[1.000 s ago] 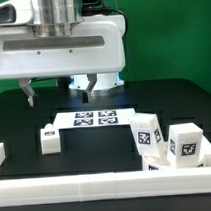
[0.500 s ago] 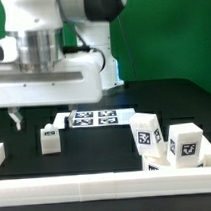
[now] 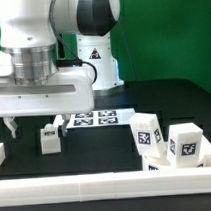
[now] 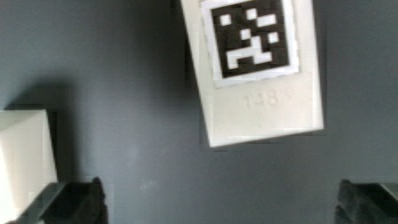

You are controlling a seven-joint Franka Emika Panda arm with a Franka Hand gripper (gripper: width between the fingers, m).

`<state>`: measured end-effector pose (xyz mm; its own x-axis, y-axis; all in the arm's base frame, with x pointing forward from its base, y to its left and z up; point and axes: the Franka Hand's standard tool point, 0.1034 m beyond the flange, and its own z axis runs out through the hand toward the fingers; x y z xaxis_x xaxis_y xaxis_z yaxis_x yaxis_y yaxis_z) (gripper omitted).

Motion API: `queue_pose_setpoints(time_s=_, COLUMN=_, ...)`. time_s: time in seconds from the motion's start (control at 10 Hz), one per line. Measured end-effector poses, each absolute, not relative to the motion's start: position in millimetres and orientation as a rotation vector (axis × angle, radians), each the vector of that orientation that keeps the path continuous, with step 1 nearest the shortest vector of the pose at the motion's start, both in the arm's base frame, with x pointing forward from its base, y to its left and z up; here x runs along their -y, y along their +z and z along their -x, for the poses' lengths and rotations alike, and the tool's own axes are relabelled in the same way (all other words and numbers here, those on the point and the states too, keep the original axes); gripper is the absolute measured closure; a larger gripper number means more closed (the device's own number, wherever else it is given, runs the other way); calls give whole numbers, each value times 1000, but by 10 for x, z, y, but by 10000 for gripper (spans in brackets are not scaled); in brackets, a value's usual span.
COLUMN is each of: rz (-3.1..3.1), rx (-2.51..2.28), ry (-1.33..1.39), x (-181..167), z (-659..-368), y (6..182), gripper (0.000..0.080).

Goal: Assemble stool

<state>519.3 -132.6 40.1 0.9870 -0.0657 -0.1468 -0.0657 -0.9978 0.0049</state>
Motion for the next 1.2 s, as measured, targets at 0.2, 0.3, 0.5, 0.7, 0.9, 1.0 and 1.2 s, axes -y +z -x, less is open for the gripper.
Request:
queue_pose_setpoints(time_s=0.2, rz=-3149, rx=104, ry=-442, x=1256, z=-5201, y=390, gripper=151)
queue_pose_setpoints(time_s=0.3, rz=-3150, rx=101, ry=-531, x=1225, z=-5197, y=379, gripper=151)
queue_pose_setpoints(time_s=0.5, rz=-3132, rx=77, ry=-742, x=1180, z=-5147, y=356, gripper=151)
queue_pose_setpoints(time_s=0.7, rz=-3005, rx=-10, ry=-1015, x=1273, z=-5078, y=320, gripper=151)
queue_pose_setpoints(time_s=0.9, rz=-2933, rx=-44, ry=-1134, x=1329, z=-5097, y=285, gripper=151)
queue_pose_setpoints(time_s=1.0, rz=-2934, rx=-44, ry=-1130, x=1330, z=-5101, y=281, gripper=151)
queue_pose_setpoints(time_s=1.2, rz=-2931, rx=-40, ry=-1131, x=1333, z=-5095, y=272, gripper=151)
